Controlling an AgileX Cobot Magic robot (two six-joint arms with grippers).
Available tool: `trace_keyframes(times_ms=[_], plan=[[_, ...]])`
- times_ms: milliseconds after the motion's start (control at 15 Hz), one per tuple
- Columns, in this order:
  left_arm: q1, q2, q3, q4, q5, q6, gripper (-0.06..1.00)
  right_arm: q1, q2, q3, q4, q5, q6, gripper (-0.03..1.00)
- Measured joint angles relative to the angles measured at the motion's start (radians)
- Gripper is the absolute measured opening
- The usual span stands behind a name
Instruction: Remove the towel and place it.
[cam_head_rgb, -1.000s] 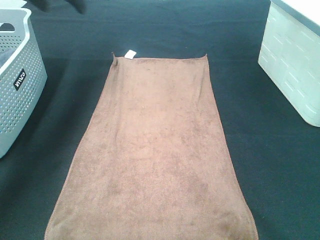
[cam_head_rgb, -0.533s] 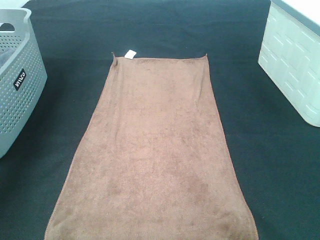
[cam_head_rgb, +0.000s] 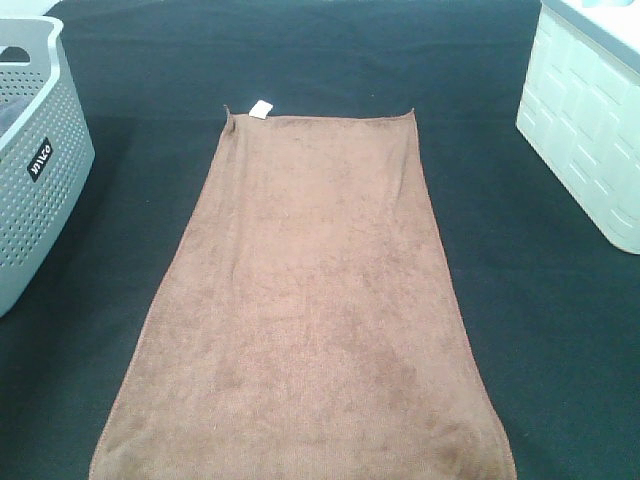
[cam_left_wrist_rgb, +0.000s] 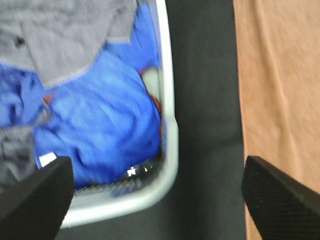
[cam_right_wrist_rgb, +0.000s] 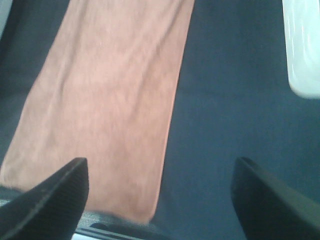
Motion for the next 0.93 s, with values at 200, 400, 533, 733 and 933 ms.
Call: trace_keyframes(times_ms=[200, 400, 533, 733, 933], plan=[[0.000, -0.247, 0.206, -0.011, -0.011, 0.000, 0.86, 0.000, -0.280, 0.221, -0.007, -0.050, 0.001, 0.75], [0.000, -0.489, 0.368, -0.019, -0.021, 0.000, 0.86, 0.000, -0.510, 0.380, -0.015, -0.066, 0.002, 0.75], [0.000, -0.624, 0.469, -0.020, -0.049, 0.005, 0.86, 0.000, -0.613, 0.454, -0.015, -0.066, 0.002, 0.75], [0.000, -0.796, 0.589, 0.005, -0.063, 0.028, 0.86, 0.000, -0.752, 0.544, -0.041, -0.067, 0.001, 0.75], [-0.007, -0.886, 0.668, 0.006, -0.078, 0.029, 0.86, 0.000, -0.886, 0.588, -0.045, -0.069, -0.031, 0.75]])
